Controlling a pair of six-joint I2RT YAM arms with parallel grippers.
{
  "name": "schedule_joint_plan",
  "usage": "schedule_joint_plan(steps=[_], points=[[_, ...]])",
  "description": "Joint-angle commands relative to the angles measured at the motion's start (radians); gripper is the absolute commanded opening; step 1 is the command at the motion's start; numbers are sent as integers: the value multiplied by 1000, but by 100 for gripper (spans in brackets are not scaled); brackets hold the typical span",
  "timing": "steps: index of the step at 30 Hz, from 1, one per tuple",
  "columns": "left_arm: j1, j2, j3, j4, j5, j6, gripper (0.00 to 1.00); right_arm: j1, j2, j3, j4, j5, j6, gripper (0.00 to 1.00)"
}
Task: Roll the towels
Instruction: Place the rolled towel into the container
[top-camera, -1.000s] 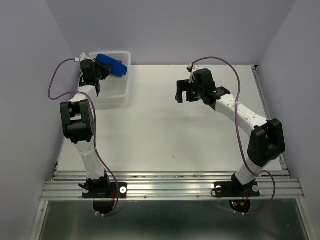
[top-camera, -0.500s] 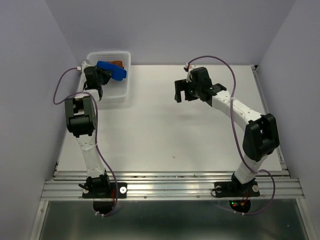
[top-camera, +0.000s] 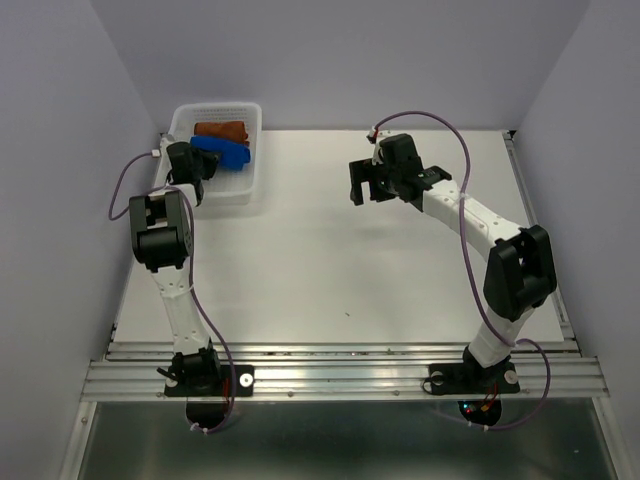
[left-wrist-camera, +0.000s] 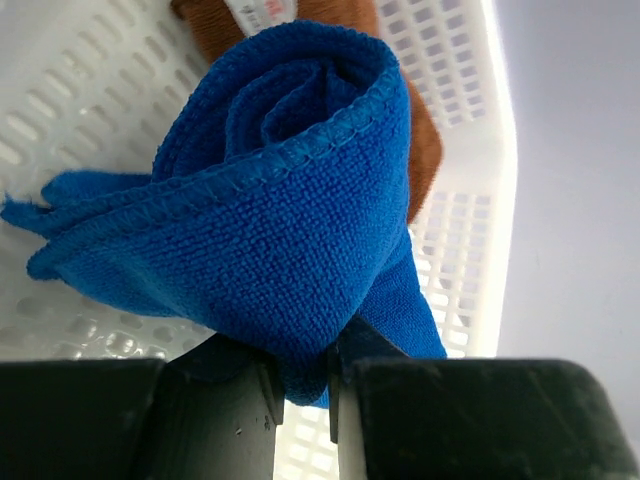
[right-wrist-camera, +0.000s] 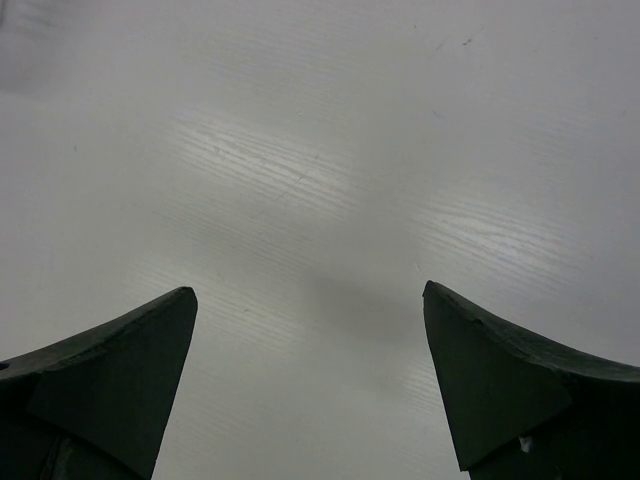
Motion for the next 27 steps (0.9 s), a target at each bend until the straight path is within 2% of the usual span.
schedule_joint_plan(steps=[1,6,8,11,12,13,19,22,24,26,27], points=[[6,17,61,-54,-31,-38,0,-4,-2,50,9,22,-8,100],[6,91,201,-251,-45,-28,3,-4,-13,46,9,43,-14,100],[6,94,230,-305,-51,-29,10,-4,-16,46,9,40,-14,100],[5,57,215,-317,-80,-38,47,-4,-20,43,9,8,-12,100],[5,49,213,-326,-88,-38,56,-4,-22,43,9,8,-11,100],[5,40,218,-357,-94,-38,61,-4,-23,41,9,10,-9,100],[5,-47,210,-455,-120,-28,63,-4,-40,33,11,-12,-6,100],[5,-104,196,-495,-130,-18,74,-4,-54,35,12,-27,1,100],[3,-150,187,-503,-135,-9,93,-4,-57,36,14,-33,9,100],[3,-178,189,-527,-131,-1,99,-4,-60,36,23,-42,11,100],[3,-201,193,-539,-129,-1,99,-4,-59,36,27,-50,12,100]])
